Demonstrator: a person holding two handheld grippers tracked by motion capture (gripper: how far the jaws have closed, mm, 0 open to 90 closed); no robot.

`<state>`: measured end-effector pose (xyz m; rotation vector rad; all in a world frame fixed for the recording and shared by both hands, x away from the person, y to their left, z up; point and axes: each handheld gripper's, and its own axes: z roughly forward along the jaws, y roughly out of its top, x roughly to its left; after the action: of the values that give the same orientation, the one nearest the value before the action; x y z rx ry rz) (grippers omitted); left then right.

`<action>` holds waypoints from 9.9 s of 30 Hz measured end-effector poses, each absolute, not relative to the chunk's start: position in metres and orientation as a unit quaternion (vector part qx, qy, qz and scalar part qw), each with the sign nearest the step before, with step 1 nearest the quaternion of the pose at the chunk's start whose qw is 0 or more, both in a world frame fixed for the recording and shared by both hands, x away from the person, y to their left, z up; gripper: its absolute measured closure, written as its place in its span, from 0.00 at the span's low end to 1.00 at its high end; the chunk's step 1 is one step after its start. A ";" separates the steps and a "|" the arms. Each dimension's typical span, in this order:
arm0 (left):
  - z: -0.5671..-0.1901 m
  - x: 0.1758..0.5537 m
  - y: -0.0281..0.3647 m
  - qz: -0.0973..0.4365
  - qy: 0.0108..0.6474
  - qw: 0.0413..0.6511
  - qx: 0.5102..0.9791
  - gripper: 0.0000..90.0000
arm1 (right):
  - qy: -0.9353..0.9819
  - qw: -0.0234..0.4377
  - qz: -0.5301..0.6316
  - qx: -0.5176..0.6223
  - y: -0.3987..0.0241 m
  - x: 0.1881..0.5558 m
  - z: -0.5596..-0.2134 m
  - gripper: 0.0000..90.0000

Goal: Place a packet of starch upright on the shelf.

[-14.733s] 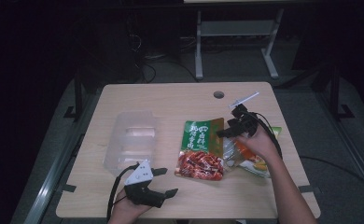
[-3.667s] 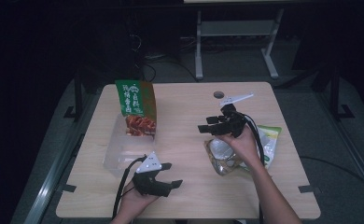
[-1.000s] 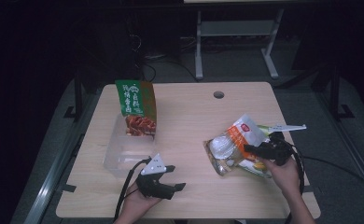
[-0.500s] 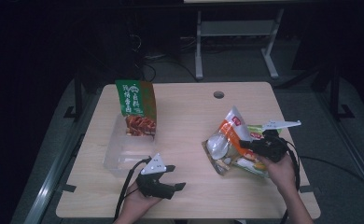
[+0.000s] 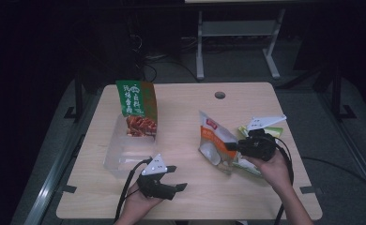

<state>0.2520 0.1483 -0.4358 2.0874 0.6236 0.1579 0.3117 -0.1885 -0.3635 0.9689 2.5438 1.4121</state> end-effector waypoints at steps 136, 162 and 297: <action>-0.421 0.237 0.162 0.051 0.243 0.487 0.837 0.48 | 0.821 0.010 0.516 0.244 -0.126 0.336 -0.340 0.99; -0.422 0.232 0.163 0.052 0.227 0.477 0.848 0.48 | 0.811 -0.010 0.547 0.206 -0.065 0.357 -0.299 0.99; -0.435 0.237 0.175 0.050 0.252 0.449 0.856 0.37 | 0.816 -0.029 0.494 0.298 -0.100 0.377 -0.370 0.58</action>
<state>0.2373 0.1748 -0.4349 2.1172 0.6225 0.1243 0.3770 -0.1002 -0.3701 0.9548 2.6130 1.5801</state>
